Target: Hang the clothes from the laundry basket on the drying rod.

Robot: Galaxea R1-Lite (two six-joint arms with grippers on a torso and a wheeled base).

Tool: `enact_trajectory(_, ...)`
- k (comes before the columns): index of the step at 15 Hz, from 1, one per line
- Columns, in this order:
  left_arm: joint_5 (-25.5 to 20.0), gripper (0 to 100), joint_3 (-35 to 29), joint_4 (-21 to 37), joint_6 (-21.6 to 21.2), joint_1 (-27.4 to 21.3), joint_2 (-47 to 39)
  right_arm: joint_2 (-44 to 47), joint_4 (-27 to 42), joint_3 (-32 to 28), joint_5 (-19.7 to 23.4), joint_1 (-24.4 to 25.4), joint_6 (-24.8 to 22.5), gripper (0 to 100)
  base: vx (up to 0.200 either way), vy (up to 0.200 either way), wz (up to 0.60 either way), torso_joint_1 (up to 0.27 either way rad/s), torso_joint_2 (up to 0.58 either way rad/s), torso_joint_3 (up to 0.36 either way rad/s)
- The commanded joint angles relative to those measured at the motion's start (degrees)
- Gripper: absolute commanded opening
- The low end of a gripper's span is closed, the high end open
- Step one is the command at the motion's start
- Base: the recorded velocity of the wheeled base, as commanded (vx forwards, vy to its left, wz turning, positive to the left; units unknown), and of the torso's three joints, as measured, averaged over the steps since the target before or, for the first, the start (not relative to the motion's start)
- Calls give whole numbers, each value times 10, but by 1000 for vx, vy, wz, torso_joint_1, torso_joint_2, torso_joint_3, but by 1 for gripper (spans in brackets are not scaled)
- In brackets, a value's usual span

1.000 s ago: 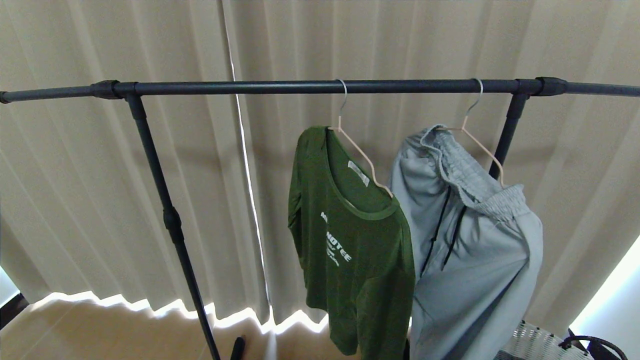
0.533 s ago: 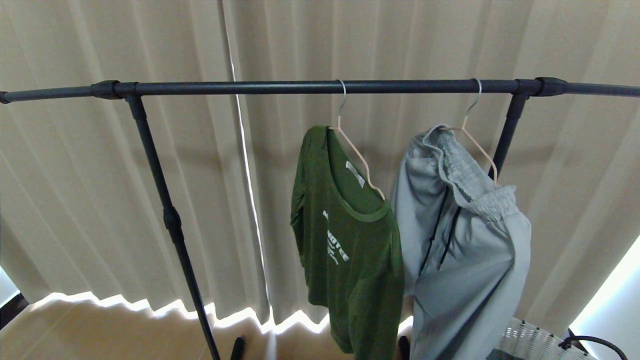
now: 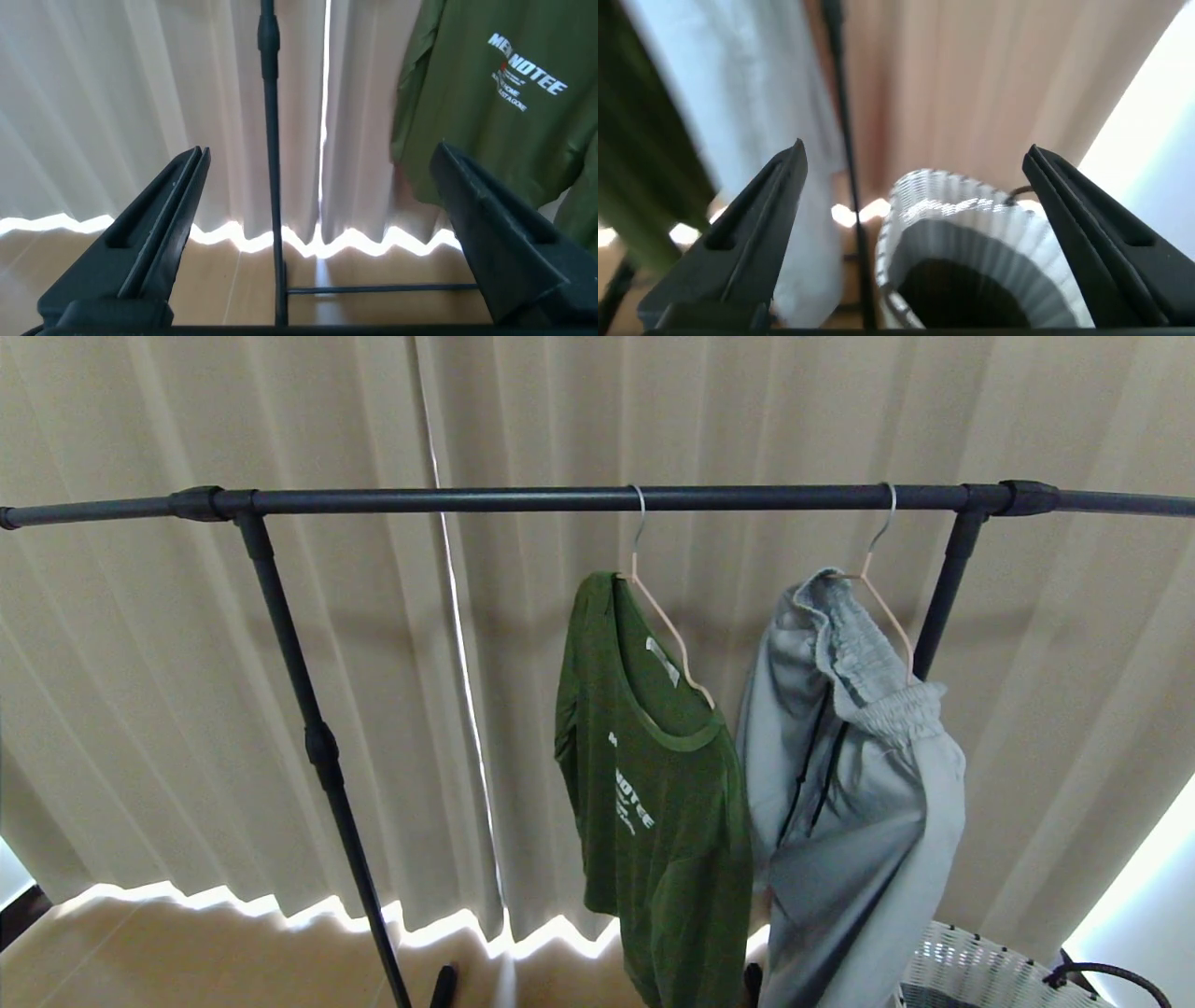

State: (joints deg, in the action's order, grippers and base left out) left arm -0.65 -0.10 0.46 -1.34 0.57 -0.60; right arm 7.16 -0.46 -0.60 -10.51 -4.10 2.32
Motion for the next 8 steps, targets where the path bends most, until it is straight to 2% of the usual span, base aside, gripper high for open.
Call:
enact_trajectory(1,0,100,0,0,-1,0,0,-15,-1,0,-5,-2,1,100,0,0,0,0,0,0)
enact_trajectory(8,0,100,0,0,0,0,0,-16,-10,4,-2,-2,10,100,0,0,0,0,0,0)
